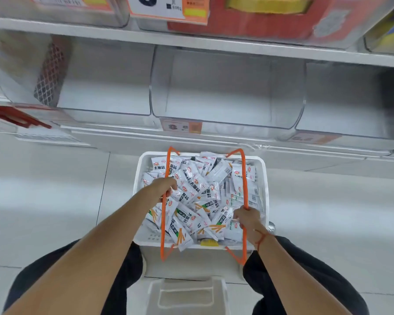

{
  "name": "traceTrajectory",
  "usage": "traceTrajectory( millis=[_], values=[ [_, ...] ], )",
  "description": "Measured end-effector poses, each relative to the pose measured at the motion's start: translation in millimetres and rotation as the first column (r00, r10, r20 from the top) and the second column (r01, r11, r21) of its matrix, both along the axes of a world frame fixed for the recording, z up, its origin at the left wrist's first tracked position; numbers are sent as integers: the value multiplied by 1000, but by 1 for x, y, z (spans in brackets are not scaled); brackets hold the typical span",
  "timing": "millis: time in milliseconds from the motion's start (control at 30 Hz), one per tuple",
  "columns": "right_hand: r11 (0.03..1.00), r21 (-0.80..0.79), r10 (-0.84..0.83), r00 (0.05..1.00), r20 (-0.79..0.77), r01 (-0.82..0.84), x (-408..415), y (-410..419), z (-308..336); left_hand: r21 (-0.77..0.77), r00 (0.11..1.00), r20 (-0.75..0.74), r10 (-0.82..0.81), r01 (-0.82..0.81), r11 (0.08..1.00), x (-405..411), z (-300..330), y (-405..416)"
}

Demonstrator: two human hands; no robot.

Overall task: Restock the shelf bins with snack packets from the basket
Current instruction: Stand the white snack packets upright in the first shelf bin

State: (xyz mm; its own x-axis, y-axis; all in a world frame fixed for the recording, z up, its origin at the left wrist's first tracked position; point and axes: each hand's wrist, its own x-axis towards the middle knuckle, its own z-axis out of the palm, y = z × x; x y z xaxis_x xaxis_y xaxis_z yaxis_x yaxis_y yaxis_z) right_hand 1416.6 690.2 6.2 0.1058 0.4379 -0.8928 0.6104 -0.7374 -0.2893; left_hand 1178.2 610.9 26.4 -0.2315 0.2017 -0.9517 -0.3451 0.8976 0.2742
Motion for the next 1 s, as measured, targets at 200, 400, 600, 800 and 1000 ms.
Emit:
traceTrajectory(
  millis=[200,400,600,800,1000],
  values=[
    [963,169,198,977,75,-209,2,3,-2,26,991,-133,-8,12,1000,-4,-22,7],
    [31,453,466,414,782,-891,-1,11,-30,-292,470,-712,-522,477,829,-7,-41,-28],
    [-281,308,361,197,912,-909,-5,39,-67,-445,171,-738,-653,603,662,-20,-98,-35],
    [-202,250,339,172,925,-947,63,58,-117,-349,292,-684,-669,673,652,-4,-145,-14],
    [-223,508,466,367,806,-832,2,29,-147,-232,250,-808,-534,698,677,-12,-169,-26]
  ],
)
